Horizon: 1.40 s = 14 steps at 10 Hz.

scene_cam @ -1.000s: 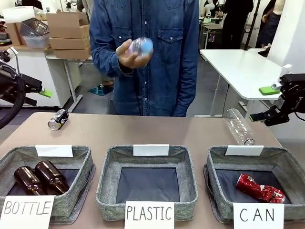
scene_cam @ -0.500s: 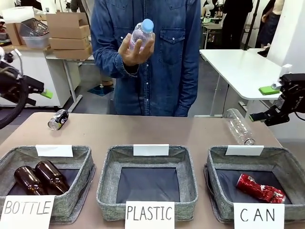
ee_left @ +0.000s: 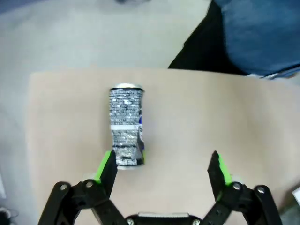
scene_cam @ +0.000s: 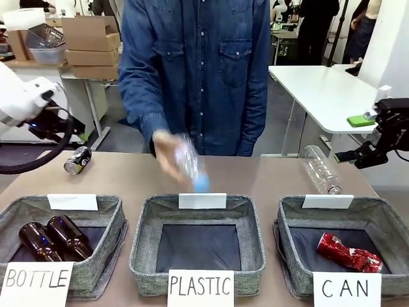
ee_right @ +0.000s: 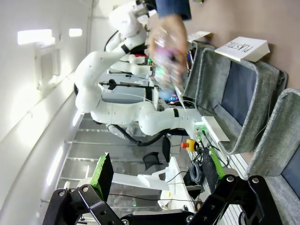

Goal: Sort the can waste into the basket.
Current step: Pick up the can waste from the table and place it in the right Fabric basket.

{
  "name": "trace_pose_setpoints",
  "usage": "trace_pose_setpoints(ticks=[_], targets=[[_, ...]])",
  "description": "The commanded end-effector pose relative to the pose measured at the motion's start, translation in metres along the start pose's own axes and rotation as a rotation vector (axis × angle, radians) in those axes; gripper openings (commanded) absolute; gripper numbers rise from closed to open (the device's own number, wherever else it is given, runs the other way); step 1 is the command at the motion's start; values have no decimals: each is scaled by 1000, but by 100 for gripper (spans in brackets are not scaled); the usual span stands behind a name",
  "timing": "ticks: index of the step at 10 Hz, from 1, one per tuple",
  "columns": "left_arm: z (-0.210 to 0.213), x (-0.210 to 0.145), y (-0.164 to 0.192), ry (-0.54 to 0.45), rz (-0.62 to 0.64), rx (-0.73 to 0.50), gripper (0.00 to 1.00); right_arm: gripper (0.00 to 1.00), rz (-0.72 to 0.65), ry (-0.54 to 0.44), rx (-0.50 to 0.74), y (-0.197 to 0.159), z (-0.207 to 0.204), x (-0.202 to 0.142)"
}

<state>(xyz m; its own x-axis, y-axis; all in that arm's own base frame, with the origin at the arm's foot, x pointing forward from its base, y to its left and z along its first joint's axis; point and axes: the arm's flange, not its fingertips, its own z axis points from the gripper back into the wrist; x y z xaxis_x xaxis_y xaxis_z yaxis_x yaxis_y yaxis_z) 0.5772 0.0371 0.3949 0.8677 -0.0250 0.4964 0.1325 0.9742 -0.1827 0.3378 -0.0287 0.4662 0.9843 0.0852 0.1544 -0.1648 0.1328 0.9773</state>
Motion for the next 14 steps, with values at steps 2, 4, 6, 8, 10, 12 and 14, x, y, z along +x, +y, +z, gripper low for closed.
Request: trace_pose_setpoints(ticks=[2, 4, 6, 8, 10, 12, 14], targets=[[-37, 32, 14, 119, 18, 116, 100, 100, 15, 11, 1, 1, 2, 0], [-70, 40, 25, 216, 10, 103, 100, 100, 15, 11, 1, 1, 2, 0], [-90, 48, 34, 233, 34, 96, 100, 100, 15, 11, 1, 1, 2, 0], [-108, 54, 43, 277, 58, 102, 100, 100, 15, 11, 1, 1, 2, 0], [-109, 52, 43, 317, 60, 68, 100, 100, 15, 11, 1, 1, 2, 0], [-110, 51, 44, 347, 55, 77, 43, 100, 15, 11, 1, 1, 2, 0], [-109, 49, 45, 356, 45, 75, 0, 100, 15, 11, 1, 1, 2, 0]])
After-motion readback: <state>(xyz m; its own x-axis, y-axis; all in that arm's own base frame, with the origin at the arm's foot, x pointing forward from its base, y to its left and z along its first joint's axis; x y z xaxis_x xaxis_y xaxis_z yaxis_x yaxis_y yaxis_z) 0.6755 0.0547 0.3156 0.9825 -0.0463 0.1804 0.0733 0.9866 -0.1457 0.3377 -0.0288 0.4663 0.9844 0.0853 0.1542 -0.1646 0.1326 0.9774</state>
